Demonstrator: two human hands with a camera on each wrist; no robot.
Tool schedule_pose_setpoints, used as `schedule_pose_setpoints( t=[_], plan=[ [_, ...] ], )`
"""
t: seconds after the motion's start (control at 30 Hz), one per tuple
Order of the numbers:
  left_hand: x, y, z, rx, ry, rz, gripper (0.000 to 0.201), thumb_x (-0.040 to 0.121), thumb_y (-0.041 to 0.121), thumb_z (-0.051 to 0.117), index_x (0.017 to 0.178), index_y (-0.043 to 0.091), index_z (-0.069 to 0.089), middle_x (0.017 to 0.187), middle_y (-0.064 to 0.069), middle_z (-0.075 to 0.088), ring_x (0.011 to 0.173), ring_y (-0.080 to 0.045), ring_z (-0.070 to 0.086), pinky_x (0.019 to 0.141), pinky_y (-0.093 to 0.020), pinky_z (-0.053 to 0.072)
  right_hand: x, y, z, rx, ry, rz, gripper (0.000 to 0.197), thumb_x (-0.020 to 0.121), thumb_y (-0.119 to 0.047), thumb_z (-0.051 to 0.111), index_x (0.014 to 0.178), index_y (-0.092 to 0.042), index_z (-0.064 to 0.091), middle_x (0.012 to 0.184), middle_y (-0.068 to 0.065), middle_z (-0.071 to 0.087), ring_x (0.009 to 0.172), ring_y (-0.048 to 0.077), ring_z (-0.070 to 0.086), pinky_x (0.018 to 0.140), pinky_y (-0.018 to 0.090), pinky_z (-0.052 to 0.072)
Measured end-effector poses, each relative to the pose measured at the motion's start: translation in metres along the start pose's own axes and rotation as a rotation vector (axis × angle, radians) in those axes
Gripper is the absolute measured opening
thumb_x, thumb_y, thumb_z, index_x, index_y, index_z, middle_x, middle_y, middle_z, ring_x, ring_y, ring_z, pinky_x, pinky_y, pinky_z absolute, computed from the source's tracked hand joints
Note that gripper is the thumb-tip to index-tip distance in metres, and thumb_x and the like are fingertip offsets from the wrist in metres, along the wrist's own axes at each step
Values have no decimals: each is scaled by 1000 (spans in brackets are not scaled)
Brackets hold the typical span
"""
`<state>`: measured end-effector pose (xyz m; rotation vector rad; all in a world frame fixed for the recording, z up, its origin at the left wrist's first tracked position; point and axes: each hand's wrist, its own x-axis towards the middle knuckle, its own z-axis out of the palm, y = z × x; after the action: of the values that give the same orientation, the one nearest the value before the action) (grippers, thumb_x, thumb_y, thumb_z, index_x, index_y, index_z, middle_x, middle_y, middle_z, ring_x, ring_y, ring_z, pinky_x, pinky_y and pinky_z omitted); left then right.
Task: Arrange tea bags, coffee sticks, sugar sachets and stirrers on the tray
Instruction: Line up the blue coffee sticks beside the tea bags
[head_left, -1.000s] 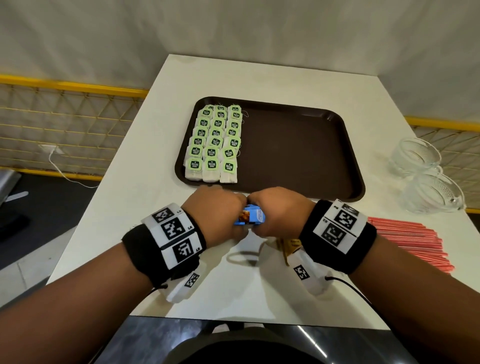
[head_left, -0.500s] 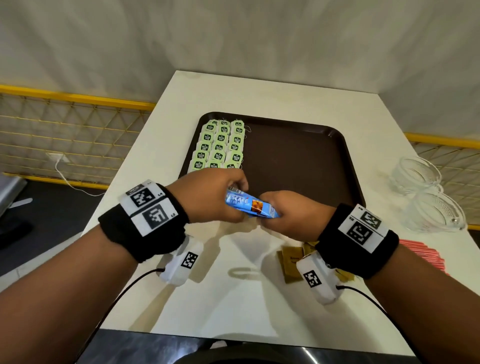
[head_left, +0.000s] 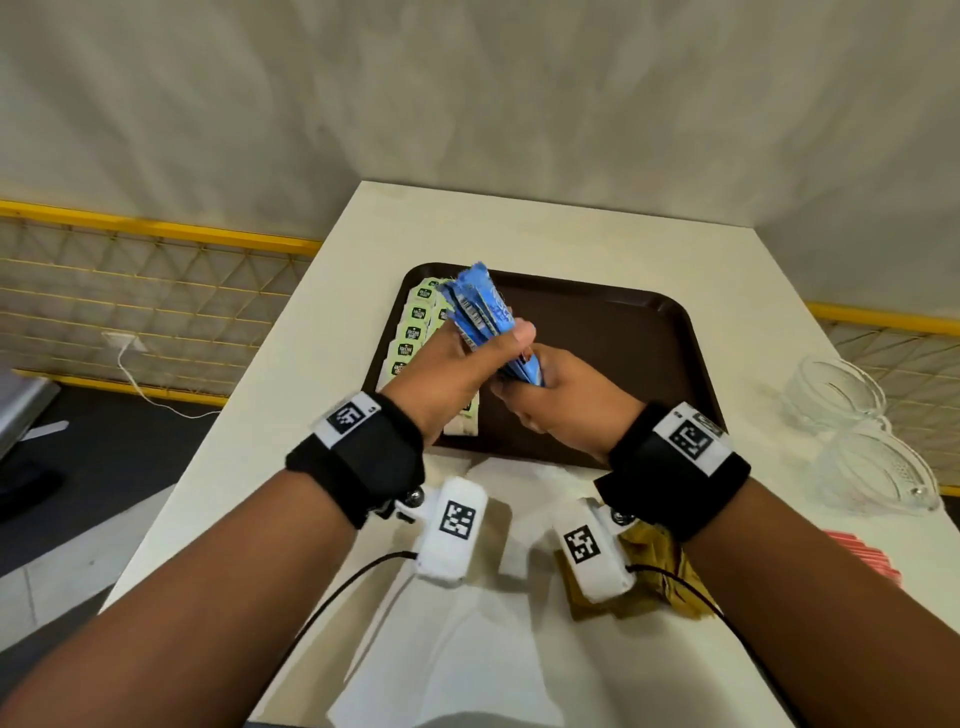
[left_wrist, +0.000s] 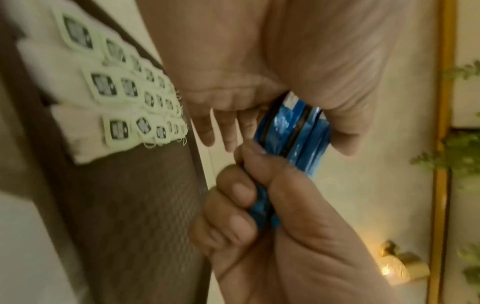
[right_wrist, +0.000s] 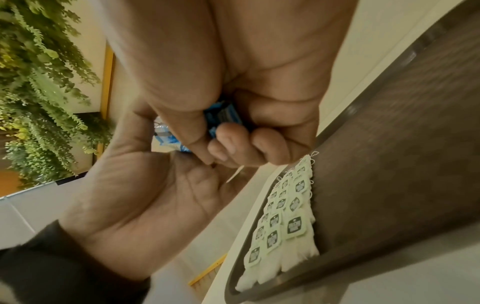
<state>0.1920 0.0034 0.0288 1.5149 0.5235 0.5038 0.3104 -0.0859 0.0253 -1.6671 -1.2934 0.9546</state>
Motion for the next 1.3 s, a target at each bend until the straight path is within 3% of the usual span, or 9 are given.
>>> schedule_pose_setpoints(
  t=[0.1, 0.23, 0.33, 0.47, 0.6, 0.73, 0.87, 1.07, 1.3],
  plan=[
    [13, -1, 5, -241, 102, -12, 26, 87, 27, 60, 109, 13, 62, 111, -5, 71, 100, -16, 67, 91, -34, 51, 9, -5, -1, -55, 27, -39, 10, 93, -14, 54, 84, -13, 50, 59, 2, 48, 48, 13, 44, 48, 25, 39],
    [23, -1, 3, -379, 167, -15, 13, 97, 15, 50, 98, 9, 62, 90, -9, 72, 99, -31, 67, 89, -45, 53, 13, -7, -13, -184, -42, -34, 11, 86, -30, 67, 90, -24, 58, 75, -3, 59, 67, 12, 57, 64, 23, 47],
    [29, -2, -5, -488, 193, -19, 12, 97, 13, 49, 97, 7, 60, 81, -6, 67, 88, -22, 70, 76, -35, 58, 13, 0, -28, -208, 8, 17, 38, 77, -44, 73, 97, -14, 62, 78, 6, 62, 68, 10, 54, 66, 28, 44],
    [38, -13, -8, -486, 229, -18, 11, 95, 16, 55, 97, 7, 62, 84, -5, 68, 78, -16, 70, 68, -30, 57, 21, 5, -38, 37, 126, 79, 36, 78, -38, 72, 95, -6, 64, 88, 19, 70, 70, 16, 63, 61, 26, 48],
    [50, -22, 0, -463, 269, -32, 13, 90, 18, 62, 97, 8, 65, 88, -5, 72, 80, -20, 69, 68, -35, 57, 34, 13, -30, 141, 214, 76, 22, 81, -24, 73, 89, -6, 64, 78, 12, 69, 61, 11, 60, 53, 20, 46],
    [67, -28, 1, -455, 309, -77, 12, 83, 21, 71, 90, 11, 69, 87, -10, 73, 81, -27, 70, 76, -41, 58, 48, 24, -35, 319, 298, 147, 17, 86, -16, 67, 96, -3, 64, 79, 6, 68, 67, 10, 60, 57, 19, 47],
    [83, -28, -2, -445, 332, -73, 18, 85, 21, 70, 98, 9, 70, 85, -8, 73, 75, -19, 71, 65, -34, 57, 61, 26, -51, 473, 268, 210, 13, 93, -16, 58, 98, -7, 65, 82, 5, 68, 69, 10, 65, 62, 19, 51],
    [109, -27, -19, -545, 491, -127, 13, 82, 21, 73, 91, 12, 70, 76, -2, 73, 71, -17, 70, 67, -34, 59, 79, 29, -68, 416, 263, 186, 7, 92, -11, 59, 95, -8, 64, 72, 6, 64, 57, 8, 62, 53, 15, 48],
    [120, -35, -31, -591, 427, -246, 10, 87, 25, 66, 87, 15, 69, 73, -1, 73, 61, -10, 69, 56, -26, 58, 102, 39, -89, 544, 339, 299, 11, 95, -9, 52, 87, -9, 59, 68, 5, 54, 55, 10, 50, 48, 16, 43]
  ],
)
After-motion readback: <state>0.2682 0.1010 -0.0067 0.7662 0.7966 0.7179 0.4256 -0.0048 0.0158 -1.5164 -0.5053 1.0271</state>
